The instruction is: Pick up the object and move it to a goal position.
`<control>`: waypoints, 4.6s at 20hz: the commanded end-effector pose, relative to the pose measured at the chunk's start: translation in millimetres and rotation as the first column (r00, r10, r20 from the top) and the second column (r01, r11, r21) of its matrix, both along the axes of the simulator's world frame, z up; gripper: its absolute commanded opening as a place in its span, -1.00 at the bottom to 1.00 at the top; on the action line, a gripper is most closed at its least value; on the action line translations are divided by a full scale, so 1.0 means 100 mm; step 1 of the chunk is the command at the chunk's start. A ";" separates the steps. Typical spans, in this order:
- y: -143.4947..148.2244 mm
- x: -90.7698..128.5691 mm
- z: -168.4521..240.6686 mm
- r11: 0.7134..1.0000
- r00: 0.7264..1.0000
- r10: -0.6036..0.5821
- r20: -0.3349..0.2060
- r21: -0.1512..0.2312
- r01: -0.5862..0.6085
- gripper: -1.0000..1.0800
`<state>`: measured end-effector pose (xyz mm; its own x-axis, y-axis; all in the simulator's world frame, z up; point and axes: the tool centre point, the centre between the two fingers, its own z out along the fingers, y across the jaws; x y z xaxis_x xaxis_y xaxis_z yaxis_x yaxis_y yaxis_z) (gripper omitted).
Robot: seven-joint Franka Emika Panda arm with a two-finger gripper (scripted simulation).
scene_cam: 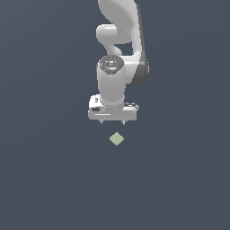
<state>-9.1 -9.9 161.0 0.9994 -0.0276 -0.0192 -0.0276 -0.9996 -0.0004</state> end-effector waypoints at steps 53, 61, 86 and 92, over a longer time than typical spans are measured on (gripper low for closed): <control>0.20 0.06 -1.00 0.738 0.738 -0.675 0.015 -0.001 0.675 0.92; 0.20 0.06 -1.04 0.718 0.718 -0.696 0.018 -0.001 0.696 0.92; 0.20 0.06 -1.55 0.715 0.715 -0.699 0.019 -0.001 0.699 -1.00; 0.21 0.07 -1.50 0.714 0.714 -0.700 0.019 0.002 0.700 -1.00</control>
